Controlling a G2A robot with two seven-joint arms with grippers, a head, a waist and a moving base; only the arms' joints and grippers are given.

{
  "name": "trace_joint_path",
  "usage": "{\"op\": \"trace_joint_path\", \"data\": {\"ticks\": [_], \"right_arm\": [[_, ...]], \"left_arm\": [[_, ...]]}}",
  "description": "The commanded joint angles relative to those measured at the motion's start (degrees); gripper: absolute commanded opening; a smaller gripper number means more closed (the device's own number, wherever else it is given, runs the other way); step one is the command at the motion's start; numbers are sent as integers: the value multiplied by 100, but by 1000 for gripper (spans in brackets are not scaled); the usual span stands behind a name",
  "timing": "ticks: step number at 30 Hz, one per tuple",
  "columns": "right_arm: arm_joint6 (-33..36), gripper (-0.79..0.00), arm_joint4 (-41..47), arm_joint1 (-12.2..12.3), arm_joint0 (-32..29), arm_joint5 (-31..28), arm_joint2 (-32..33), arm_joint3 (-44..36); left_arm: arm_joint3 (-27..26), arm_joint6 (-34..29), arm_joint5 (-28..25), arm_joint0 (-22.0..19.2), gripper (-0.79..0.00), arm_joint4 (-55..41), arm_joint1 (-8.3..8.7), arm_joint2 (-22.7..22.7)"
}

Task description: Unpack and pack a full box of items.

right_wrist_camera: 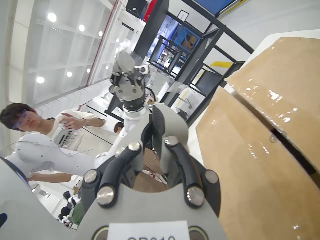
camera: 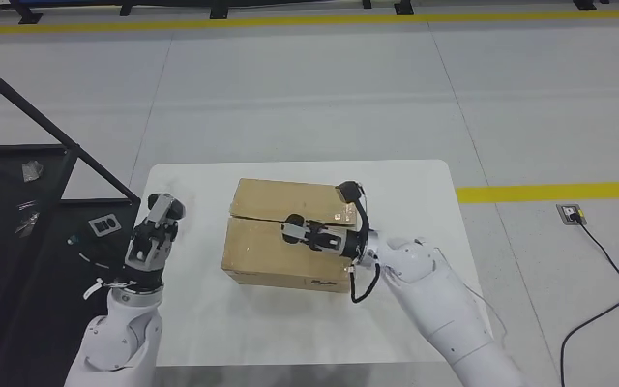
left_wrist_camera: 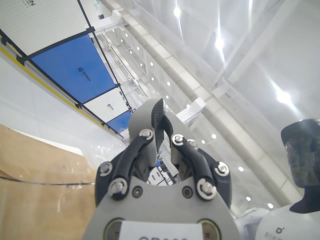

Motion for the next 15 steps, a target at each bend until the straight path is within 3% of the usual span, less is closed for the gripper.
{"op": "trace_joint_path", "data": {"ticks": [1, 9, 15], "right_arm": [[96, 0, 183, 0, 2, -8, 2, 5], [-137, 0, -255, 0, -101, -133, -72, -150], [-1611, 0, -2855, -7, -226, 156, -231, -809]], "left_arm": [[2, 7, 11, 1, -785, -52, 0, -2], [-88, -13, 152, 52, -785, -26, 2, 18], [-556, 509, 1061, 5, -785, -827, -43, 155]]}}
